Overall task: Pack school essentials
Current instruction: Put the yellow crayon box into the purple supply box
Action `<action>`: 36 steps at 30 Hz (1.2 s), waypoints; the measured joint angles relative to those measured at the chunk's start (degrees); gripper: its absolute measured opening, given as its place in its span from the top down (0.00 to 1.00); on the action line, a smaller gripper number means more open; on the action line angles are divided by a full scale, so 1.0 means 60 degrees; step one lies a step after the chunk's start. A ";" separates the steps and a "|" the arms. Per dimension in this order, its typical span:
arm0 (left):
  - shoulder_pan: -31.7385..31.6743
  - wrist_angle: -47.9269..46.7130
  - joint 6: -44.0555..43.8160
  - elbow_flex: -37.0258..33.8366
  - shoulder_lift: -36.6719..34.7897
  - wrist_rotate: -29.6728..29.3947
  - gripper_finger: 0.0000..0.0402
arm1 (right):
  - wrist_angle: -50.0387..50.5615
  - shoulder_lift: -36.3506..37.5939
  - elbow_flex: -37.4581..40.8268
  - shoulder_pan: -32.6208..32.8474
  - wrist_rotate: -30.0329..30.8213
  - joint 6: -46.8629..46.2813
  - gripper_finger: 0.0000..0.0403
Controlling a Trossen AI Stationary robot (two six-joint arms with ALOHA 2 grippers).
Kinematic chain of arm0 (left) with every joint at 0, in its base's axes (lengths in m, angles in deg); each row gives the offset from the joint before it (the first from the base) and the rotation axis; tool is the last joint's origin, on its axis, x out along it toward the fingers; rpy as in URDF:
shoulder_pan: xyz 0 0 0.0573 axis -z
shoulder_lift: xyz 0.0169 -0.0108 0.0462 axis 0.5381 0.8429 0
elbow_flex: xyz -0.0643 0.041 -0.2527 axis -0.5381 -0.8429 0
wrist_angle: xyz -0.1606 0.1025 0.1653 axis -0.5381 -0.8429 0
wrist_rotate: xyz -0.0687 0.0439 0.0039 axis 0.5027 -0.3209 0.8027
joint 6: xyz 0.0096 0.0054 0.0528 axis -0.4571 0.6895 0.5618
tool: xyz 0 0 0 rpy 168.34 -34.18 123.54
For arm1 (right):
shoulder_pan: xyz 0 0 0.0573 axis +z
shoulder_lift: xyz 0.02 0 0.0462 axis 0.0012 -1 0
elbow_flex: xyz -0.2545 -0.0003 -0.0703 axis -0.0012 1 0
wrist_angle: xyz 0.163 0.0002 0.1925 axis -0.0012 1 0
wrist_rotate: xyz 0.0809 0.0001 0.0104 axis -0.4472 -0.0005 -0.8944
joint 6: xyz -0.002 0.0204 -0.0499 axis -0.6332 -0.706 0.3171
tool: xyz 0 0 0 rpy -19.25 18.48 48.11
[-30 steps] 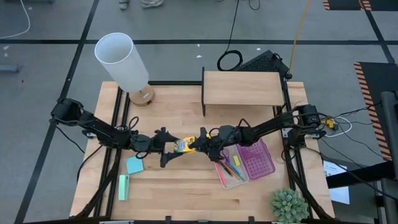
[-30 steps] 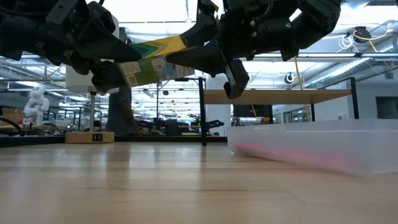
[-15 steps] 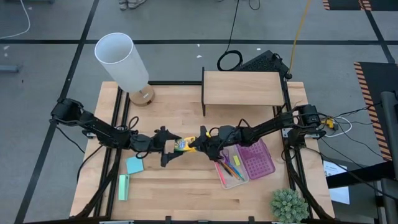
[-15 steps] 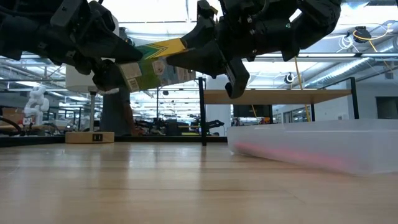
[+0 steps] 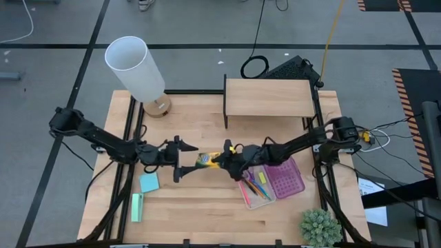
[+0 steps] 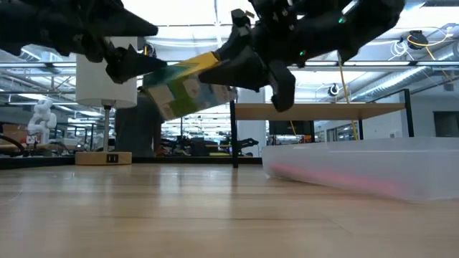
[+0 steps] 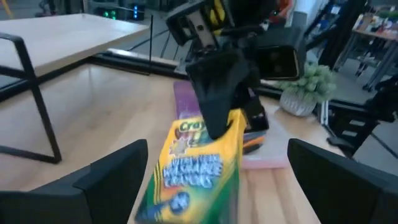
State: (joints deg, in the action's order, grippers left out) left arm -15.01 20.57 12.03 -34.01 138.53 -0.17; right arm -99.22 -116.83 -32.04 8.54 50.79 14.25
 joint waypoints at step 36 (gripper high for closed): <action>0.0869 -0.2975 -0.2710 0.0000 -0.1203 -0.1011 0.03 | 1.0298 0.3318 -0.0007 0.5069 0.6297 -0.9503 0.77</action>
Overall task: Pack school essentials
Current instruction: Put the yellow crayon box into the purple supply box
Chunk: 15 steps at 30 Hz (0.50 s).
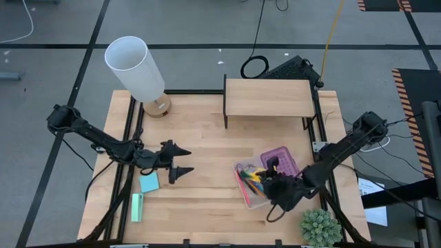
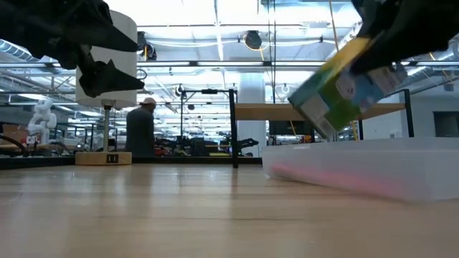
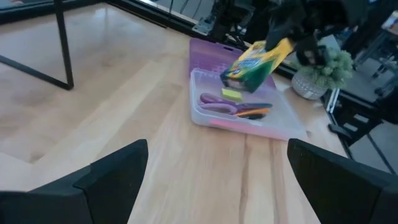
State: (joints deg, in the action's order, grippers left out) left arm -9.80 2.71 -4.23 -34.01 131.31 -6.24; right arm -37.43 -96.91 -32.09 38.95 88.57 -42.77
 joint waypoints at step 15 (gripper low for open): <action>-0.0035 0.0079 -0.0367 0.0000 0.0000 -0.0510 0.03 | 0.0499 -0.0377 0.0000 -0.1619 -0.1160 0.0016 0.77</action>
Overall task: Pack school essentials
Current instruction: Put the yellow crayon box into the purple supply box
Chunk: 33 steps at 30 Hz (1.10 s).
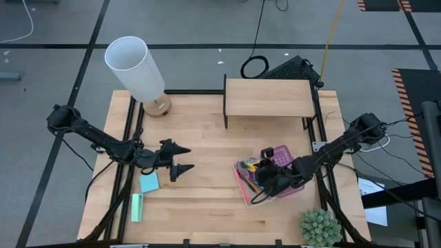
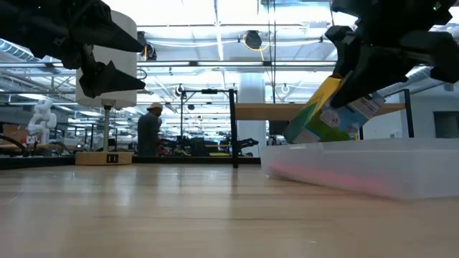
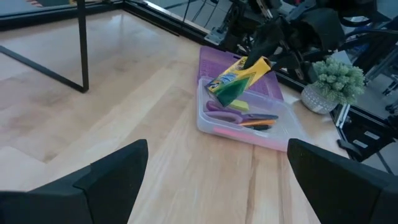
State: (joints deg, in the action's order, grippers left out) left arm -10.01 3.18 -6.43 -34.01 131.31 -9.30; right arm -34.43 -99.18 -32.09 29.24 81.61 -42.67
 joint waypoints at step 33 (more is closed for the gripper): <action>0.0011 0.0058 0.0066 0.0000 0.0000 0.0058 0.03 | -0.0241 0.0003 0.0000 -0.0070 -0.1499 -0.0704 0.47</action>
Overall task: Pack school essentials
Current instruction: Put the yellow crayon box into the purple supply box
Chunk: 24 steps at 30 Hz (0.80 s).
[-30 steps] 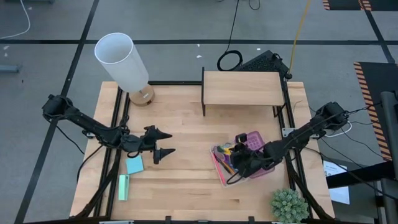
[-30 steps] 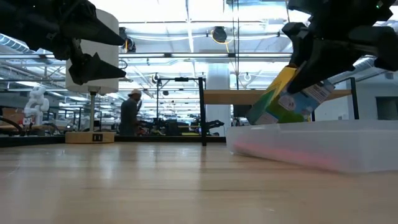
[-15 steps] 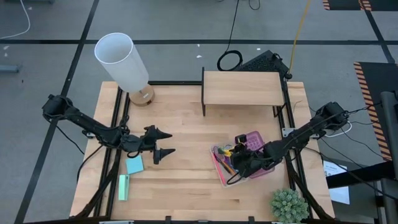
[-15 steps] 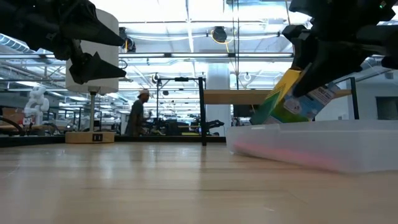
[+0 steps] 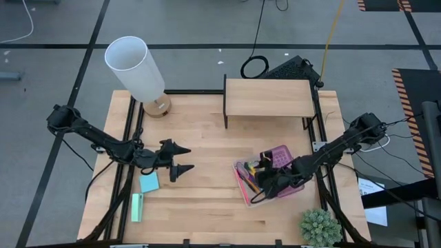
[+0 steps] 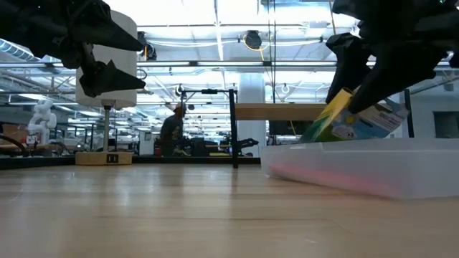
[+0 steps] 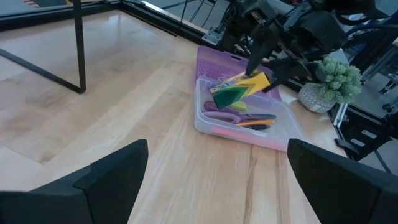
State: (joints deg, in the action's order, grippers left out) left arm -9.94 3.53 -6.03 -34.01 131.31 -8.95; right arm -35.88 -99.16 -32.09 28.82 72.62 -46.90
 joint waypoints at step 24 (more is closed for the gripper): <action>0.0197 -0.0082 0.0229 0.0000 0.0000 0.0583 0.03 | -0.0612 0.0004 0.0000 -0.0669 -0.3191 -0.2307 0.20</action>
State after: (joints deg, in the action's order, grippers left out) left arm -8.76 3.04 -4.66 -34.01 131.31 -5.45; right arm -39.55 -99.13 -32.09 24.80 53.48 -60.74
